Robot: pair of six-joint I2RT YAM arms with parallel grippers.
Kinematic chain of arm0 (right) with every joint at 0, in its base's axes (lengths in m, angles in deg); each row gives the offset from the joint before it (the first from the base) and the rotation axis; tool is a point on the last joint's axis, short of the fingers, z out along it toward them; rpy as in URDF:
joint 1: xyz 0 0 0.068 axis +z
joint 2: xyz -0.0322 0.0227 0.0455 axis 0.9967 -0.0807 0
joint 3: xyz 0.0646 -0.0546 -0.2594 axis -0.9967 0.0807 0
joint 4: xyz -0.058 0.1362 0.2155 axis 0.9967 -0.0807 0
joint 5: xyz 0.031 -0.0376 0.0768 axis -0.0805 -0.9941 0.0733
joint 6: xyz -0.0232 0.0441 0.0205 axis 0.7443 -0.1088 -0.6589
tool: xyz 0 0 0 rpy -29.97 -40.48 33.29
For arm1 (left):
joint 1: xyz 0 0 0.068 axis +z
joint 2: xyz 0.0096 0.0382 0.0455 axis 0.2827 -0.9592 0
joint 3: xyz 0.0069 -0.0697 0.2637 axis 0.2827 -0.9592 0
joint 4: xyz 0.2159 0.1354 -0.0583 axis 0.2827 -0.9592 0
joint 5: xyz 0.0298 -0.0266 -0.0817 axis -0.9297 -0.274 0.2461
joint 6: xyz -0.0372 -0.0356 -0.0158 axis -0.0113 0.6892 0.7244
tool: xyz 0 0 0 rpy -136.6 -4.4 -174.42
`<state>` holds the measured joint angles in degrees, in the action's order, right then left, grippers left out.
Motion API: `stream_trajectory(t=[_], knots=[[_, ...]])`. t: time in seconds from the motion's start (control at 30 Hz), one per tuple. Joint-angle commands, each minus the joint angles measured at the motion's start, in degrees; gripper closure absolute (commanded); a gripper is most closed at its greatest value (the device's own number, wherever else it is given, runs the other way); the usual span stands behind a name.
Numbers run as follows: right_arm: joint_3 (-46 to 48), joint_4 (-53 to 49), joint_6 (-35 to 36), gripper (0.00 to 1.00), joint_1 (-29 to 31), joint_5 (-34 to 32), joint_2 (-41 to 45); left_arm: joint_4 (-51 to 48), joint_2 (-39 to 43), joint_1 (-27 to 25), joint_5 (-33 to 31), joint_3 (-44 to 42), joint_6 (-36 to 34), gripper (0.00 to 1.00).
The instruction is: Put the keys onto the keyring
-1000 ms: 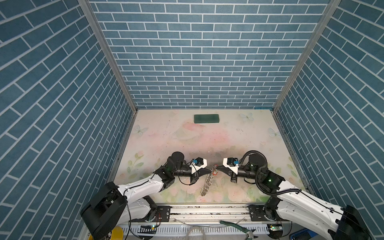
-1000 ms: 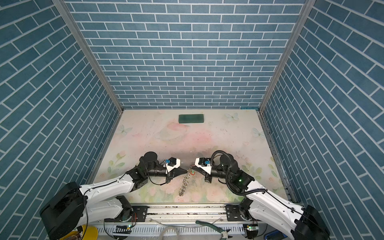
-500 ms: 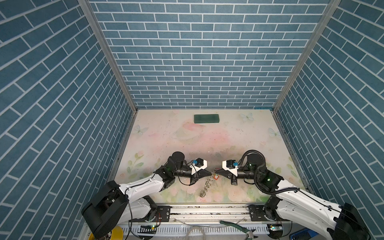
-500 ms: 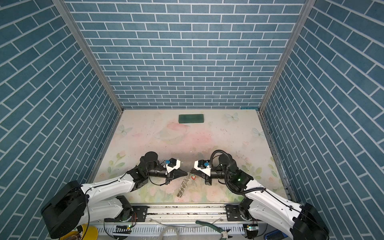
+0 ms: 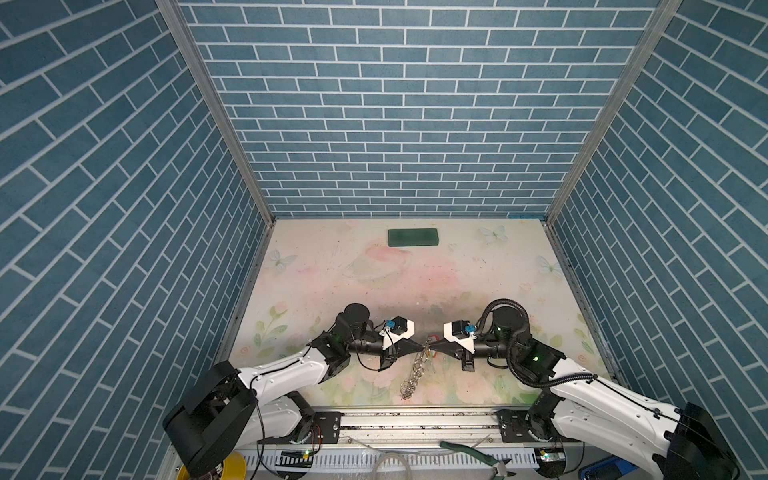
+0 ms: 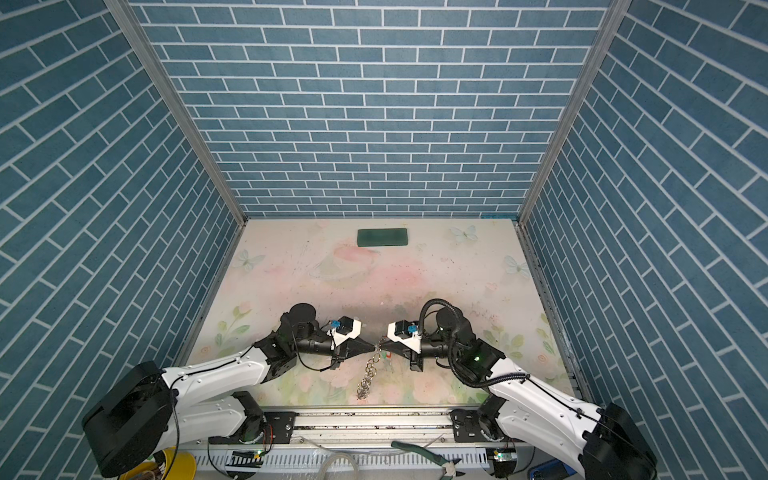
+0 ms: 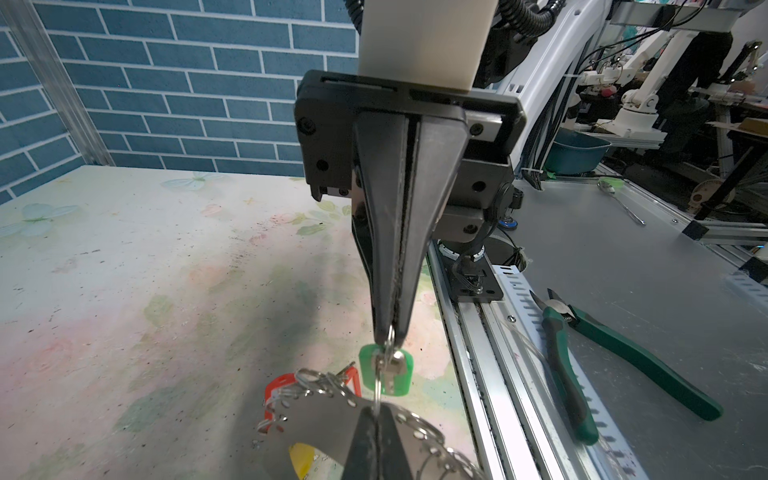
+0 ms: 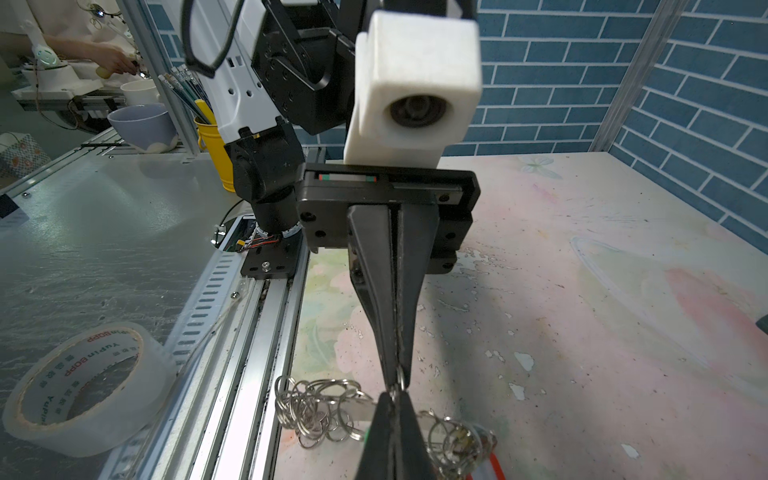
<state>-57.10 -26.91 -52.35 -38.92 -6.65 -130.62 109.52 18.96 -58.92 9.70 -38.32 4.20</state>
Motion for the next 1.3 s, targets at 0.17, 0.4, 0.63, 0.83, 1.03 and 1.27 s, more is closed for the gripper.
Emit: stream_trajectory(t=[0.17, 0.4, 0.63, 0.83, 1.03, 1.27], knots=[[-1.58, 1.44, 2.28, 1.00, 0.17, 1.16, -0.51, 0.12, -0.31, 0.31, -0.62, 1.38, -1.01, 1.00], [-1.23, 3.25, 2.67, 1.00, 0.19, -4.11, -0.59, 0.29, -0.60, 0.31, 0.78, 1.24, -1.37, 1.00], [-1.65, 3.88, 2.58, 1.00, 0.26, -4.94, -2.18, 0.58, -1.45, 0.23, 2.64, 1.52, -1.19, 1.00], [-1.45, 4.40, 2.76, 1.00, 0.21, -7.57, -2.39, 1.35, -1.59, 0.23, 3.92, 1.49, -0.66, 1.00], [-1.23, 5.06, 3.07, 1.00, 0.54, -10.25, -2.91, 1.52, -2.07, 0.14, 4.80, 1.59, -0.50, 1.00], [-1.66, 6.01, 3.25, 1.00, 1.36, -12.00, -4.22, 1.71, -2.50, -0.10, 5.54, 1.76, -0.18, 1.00]])
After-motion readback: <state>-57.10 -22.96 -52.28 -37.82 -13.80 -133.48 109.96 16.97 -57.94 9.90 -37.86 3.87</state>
